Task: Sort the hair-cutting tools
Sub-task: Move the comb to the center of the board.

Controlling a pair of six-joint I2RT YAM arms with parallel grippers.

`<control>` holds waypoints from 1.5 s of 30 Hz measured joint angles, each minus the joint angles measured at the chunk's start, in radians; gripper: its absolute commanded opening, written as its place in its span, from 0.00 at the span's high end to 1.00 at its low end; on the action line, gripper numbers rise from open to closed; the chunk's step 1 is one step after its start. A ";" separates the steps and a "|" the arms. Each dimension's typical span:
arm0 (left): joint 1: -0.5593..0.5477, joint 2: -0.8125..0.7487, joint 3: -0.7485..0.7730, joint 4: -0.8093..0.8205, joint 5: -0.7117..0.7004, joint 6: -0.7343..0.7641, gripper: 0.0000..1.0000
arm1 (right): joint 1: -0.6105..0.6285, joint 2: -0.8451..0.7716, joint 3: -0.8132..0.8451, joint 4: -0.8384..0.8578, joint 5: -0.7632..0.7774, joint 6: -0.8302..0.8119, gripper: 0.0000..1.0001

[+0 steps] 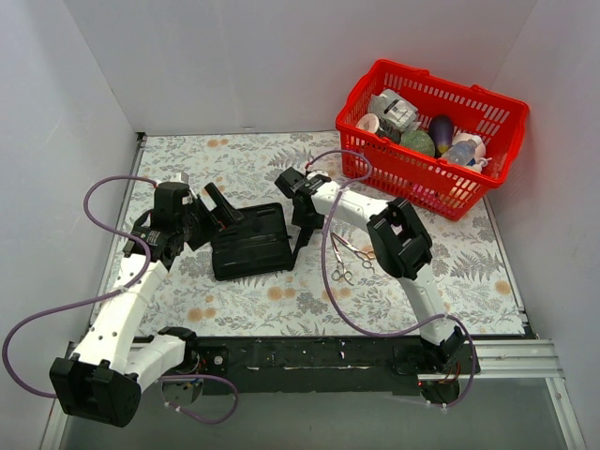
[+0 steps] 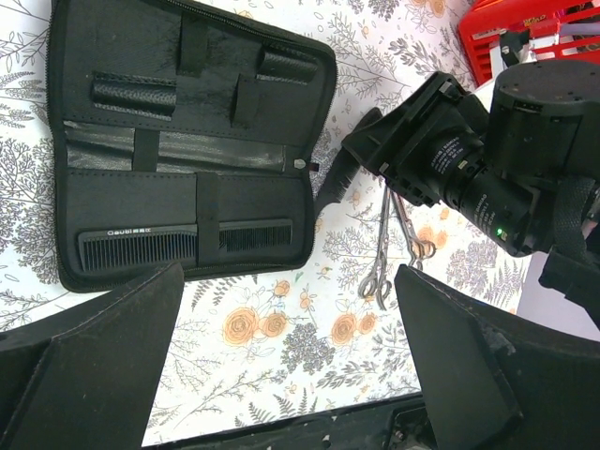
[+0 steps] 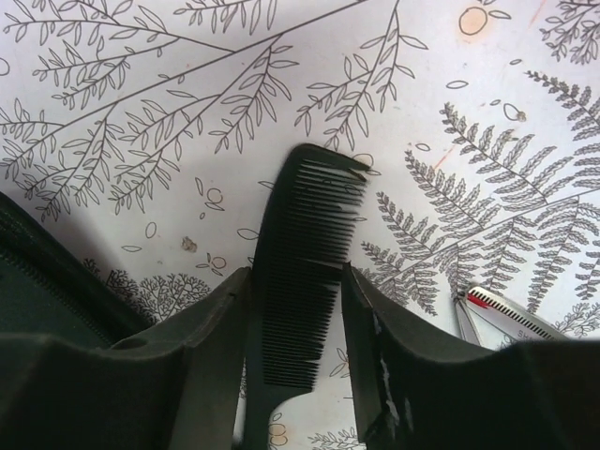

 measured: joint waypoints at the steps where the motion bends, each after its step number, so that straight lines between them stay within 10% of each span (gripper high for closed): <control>1: 0.000 0.000 0.000 -0.002 0.000 0.000 0.02 | 0.002 -0.010 -0.018 0.011 0.003 0.000 0.57; 16: 0.000 -0.011 -0.022 -0.010 0.000 -0.005 0.02 | 0.083 -0.214 -0.362 0.196 0.057 -0.069 0.64; 33: 0.000 -0.026 -0.092 0.014 0.011 -0.038 0.02 | 0.462 -0.465 -0.665 0.074 -0.100 -0.027 0.63; 45: 0.000 -0.029 -0.094 0.015 0.018 -0.042 0.02 | 0.524 -0.526 -0.736 0.001 -0.171 0.020 0.37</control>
